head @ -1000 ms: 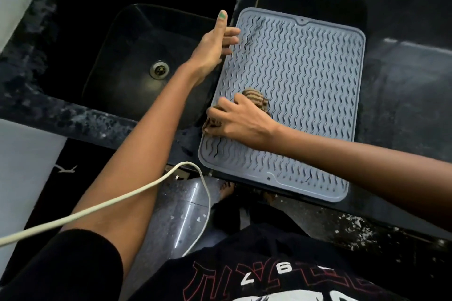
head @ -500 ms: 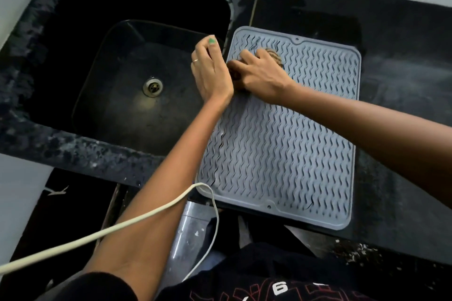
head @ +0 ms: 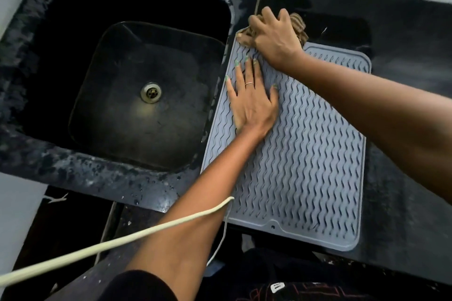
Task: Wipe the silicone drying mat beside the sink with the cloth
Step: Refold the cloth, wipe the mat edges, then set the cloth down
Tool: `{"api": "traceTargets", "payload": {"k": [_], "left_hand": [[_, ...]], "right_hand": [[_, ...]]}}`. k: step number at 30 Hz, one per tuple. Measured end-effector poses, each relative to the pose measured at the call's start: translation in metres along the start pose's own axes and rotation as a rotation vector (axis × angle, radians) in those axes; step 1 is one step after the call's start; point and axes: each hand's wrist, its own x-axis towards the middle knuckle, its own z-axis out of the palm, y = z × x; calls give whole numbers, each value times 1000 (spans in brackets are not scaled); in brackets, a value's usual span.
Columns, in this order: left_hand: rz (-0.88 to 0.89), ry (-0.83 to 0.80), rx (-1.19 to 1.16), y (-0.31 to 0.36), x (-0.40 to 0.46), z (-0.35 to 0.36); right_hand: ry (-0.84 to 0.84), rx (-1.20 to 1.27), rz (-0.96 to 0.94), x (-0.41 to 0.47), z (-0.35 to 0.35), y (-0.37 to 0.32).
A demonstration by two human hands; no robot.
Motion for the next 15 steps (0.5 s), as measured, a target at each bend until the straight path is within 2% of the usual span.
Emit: {"api": "traceTargets", "payload": {"k": [3,5,8,11,12,15], "left_hand": [[5,-32,85,2,2,2],[13,-29,109,3,1,3],[1,-47,130,2,1,2],[-4,-42,95,3,1,1],[-7,-42,96,2,0,0],[-8,-43,98,3,-1,-2]], "right_hand": [[-28,11,18,2,1,2],[-45,95,94,7,-3,5],[27,245,191,7,-13,7],[17,203,-18,-21,-4,12],[-20,206,-25,-31,0,15],[-31,197,164,-25,-1,16]]}}
